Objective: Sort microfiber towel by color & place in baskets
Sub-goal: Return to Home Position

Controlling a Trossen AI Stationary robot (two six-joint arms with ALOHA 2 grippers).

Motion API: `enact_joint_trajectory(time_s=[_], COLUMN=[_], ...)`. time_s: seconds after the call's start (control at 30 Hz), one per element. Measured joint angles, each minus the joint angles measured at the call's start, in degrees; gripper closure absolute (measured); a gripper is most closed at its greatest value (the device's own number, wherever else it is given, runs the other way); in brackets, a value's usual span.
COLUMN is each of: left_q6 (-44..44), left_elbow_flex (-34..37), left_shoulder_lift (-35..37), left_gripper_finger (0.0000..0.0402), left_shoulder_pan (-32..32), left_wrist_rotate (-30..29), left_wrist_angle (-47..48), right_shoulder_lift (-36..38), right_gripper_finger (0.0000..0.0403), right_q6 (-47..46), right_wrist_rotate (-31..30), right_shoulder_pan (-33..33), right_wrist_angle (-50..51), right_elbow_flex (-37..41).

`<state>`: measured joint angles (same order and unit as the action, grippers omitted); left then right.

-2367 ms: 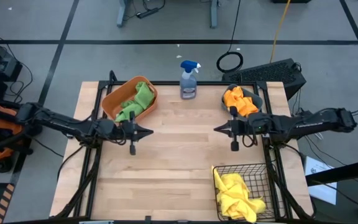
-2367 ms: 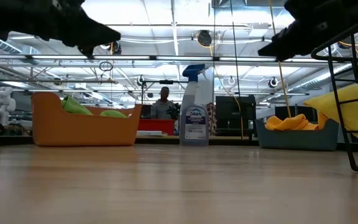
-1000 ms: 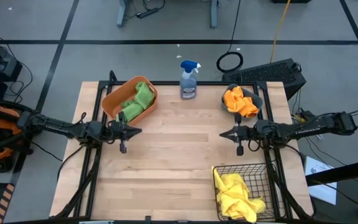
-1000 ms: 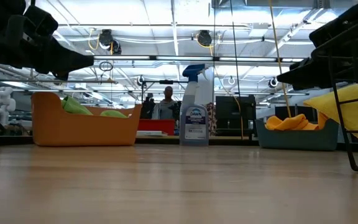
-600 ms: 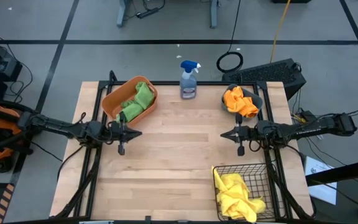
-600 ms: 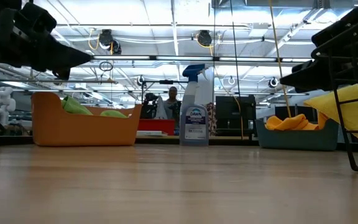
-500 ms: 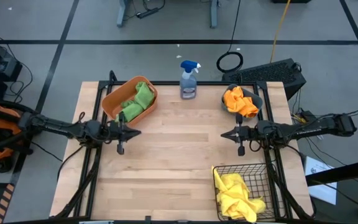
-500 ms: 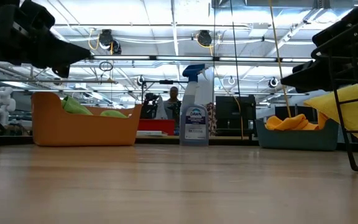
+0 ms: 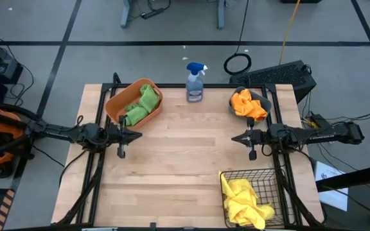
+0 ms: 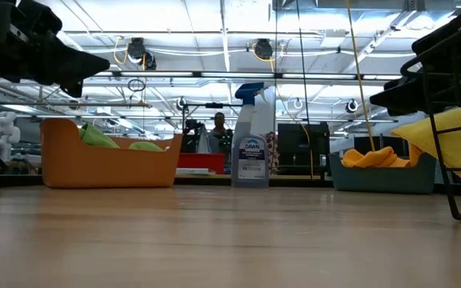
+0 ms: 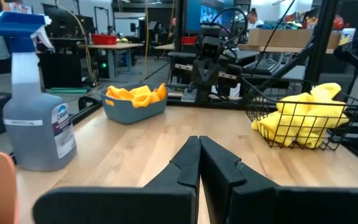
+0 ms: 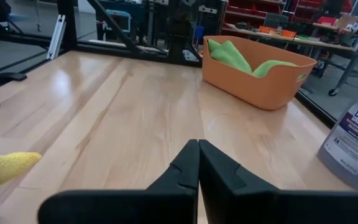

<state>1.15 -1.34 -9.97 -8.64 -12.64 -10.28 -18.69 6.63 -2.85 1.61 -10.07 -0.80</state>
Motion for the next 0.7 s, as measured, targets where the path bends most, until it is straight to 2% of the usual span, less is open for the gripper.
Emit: enact_joint_trajectory(time_s=[0.4, 0.7], left_q6=[-0.02, -0.48], left_elbow_flex=[-0.05, -0.37], left_shoulder_lift=[9.89, 9.94], left_gripper_finger=[0.0389, 0.0389], left_shoulder_pan=[0.00, 0.00], left_wrist_rotate=[-1.36, -1.36], left_wrist_angle=[9.45, 10.31], right_shoulder_lift=[11.75, 16.30], right_gripper_finger=[0.0403, 0.0403], right_q6=[0.04, 2.60], right_wrist_rotate=[0.02, 0.22], right_shoulder_pan=[0.00, -0.02], right_wrist_angle=[8.50, 8.61], right_elbow_flex=[-0.09, -0.11])
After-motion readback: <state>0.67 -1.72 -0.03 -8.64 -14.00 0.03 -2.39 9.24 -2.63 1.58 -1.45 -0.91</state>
